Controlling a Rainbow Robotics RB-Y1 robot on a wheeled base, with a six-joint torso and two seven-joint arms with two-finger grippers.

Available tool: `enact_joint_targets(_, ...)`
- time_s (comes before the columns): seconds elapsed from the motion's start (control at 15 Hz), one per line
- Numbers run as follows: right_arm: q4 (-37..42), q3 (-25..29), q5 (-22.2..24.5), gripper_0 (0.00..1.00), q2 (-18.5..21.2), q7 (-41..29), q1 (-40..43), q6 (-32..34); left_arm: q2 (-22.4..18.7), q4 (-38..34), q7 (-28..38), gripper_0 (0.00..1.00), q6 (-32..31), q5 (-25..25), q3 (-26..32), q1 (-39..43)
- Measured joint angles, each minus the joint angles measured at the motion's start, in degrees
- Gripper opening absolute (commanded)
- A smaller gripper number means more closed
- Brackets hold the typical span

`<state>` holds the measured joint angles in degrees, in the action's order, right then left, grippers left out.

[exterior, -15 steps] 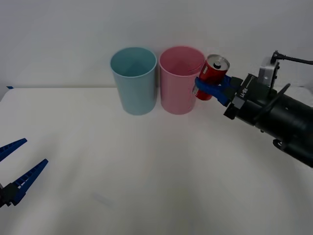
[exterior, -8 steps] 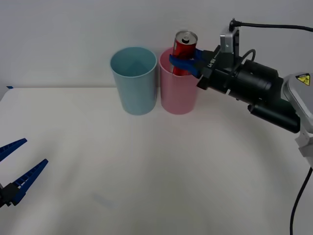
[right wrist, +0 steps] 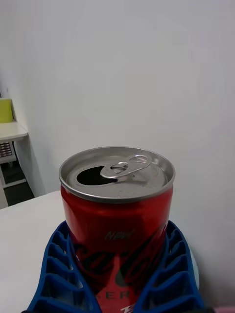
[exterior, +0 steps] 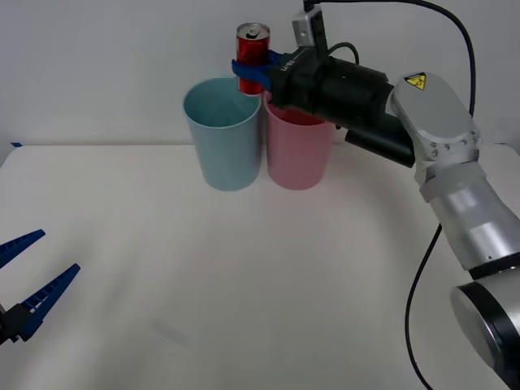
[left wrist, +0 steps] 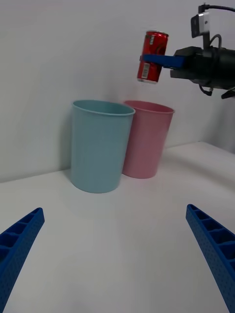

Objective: Grasp the object on the table and drop it into the matching bin: aluminum can to the light blue bin, PET bottle to the pink bin.

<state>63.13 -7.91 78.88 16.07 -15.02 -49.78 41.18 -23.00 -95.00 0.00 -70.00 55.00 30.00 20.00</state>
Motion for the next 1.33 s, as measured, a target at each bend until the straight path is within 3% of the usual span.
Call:
enact_joint_targets(0.27, -6.7, -1.5, 2.6, 0.0, -4.7, 0.5, -5.3, -8.0, 0.0, 0.0, 0.0, 1.0, 0.0, 0.0, 0.0, 0.0)
enact_joint_targets(0.47, -7.3, -6.0, 2.5, 0.0, -6.8, 0.6, -6.2, -17.4, 0.0, 0.0, 0.0, 1.0, 0.0, 0.0, 0.0, 0.0)
enact_joint_targets(0.73, -7.3, -9.7, 2.4, 0.02, -8.6, 1.3, -6.4, -25.0, 0.0, 0.0, 0.0, 1.0, 0.0, 0.0, 0.0, 0.0)
enact_joint_targets(1.07, -7.3, -10.8, 2.5, 0.13, -8.9, 3.0, -6.4, -28.3, 0.0, 0.0, 0.0, 1.0, 0.0, 0.0, 0.0, 0.0)
enact_joint_targets(1.2, -7.3, -10.8, 2.5, 1.0, -8.9, 3.3, -6.4, -28.3, 0.0, 0.0, 0.0, 1.0, 0.0, 0.0, 0.0, 0.0)
enact_joint_targets(1.33, -7.3, -10.8, 2.5, 1.0, -8.9, 3.4, -6.4, -28.3, 0.0, 0.0, 0.0, 1.0, 0.0, 0.0, 0.0, 0.0)
